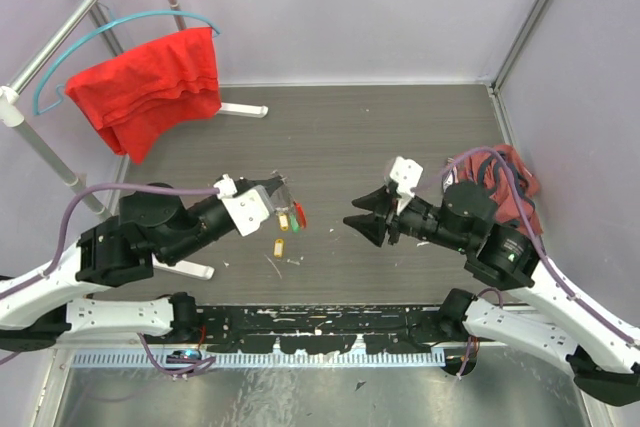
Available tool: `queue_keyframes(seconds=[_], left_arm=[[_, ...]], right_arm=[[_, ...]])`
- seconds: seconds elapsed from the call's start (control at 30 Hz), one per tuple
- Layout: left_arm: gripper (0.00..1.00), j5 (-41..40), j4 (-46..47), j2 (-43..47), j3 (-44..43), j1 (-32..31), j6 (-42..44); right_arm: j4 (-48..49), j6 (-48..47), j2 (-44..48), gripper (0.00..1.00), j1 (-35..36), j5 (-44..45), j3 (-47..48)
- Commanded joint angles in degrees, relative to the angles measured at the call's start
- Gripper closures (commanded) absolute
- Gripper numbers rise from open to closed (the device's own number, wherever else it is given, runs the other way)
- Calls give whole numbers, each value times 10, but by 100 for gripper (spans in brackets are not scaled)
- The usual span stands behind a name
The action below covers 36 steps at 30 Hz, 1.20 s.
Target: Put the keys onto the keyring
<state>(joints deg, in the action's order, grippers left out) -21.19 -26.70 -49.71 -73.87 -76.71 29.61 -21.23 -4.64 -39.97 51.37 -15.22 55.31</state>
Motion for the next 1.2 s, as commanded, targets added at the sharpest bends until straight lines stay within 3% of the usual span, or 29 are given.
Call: queue_keyframes(seconds=[0.0, 0.17, 0.3, 0.4, 0.47, 0.57, 0.73, 0.93, 1.17], left_arm=[[100, -32, -9, 19, 20, 7, -28], [100, -16, -5, 26, 40, 32, -43], [100, 24, -16, 35, 52, 86, -68], [100, 49, -15, 40, 64, 126, -84], [100, 66, -7, 42, 83, 159, -94], [100, 107, 14, 43, 107, 239, -114], [100, 230, 24, 22, 111, 381, -173], [100, 230, 38, 17, 122, 433, -191], [100, 222, 50, 33, 144, 455, -191]], right_arm=[[-47, 137, -24, 51, 2, 133, 9], [-122, 212, -80, 51, 1, 218, -2], [-81, 270, -92, 47, 2, 220, -48], [-27, 273, -116, 45, 4, 192, -78], [10, 270, -141, 45, 36, 221, -94], [46, 247, -209, 43, 132, 329, -88], [140, 181, -341, 43, 226, 359, -62], [278, 68, -442, 46, 243, 292, -58], [308, 2, -524, 53, 241, 261, -20]])
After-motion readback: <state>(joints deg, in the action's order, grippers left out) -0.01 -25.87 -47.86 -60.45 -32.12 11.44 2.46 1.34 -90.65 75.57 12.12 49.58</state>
